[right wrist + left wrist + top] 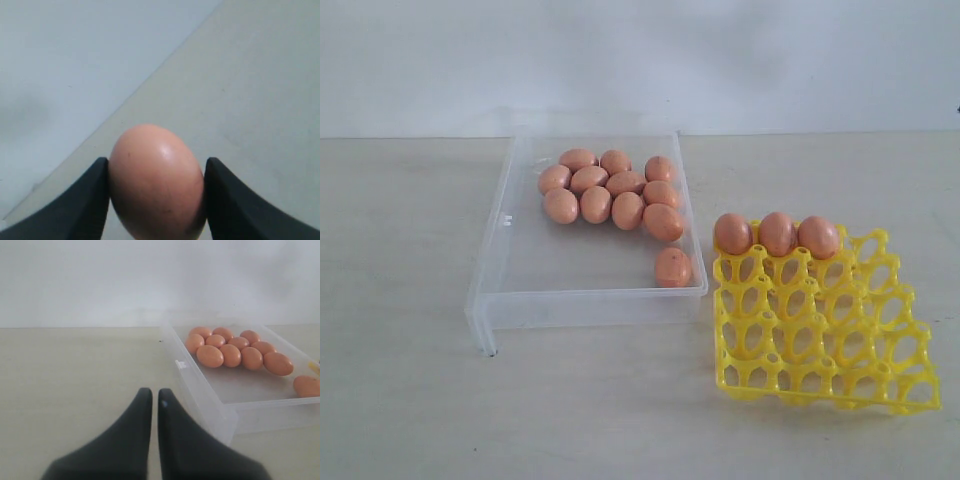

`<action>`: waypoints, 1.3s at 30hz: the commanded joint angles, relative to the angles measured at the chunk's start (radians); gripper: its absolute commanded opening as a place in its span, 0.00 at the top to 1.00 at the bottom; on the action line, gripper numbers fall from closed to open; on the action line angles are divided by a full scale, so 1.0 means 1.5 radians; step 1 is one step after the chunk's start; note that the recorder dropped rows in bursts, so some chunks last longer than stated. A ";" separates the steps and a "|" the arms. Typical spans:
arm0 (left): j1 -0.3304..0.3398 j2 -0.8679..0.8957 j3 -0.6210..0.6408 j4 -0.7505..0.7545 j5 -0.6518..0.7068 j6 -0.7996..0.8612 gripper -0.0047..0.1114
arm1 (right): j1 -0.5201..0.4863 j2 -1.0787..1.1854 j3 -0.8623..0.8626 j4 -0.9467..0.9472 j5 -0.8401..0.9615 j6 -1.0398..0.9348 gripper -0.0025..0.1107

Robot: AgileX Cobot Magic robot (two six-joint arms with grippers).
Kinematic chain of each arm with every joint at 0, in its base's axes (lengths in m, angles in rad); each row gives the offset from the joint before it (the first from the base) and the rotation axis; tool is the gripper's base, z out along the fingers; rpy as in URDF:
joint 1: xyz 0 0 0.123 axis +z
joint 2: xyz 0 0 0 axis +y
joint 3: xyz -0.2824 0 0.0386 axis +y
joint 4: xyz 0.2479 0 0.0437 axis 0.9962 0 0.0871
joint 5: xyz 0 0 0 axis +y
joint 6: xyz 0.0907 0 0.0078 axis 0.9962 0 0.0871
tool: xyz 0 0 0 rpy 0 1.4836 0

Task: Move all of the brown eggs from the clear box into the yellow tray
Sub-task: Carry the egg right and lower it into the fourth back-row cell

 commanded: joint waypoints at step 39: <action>0.002 -0.001 0.002 -0.002 0.000 0.002 0.92 | -0.185 0.282 -0.149 -1.076 -0.325 0.430 0.98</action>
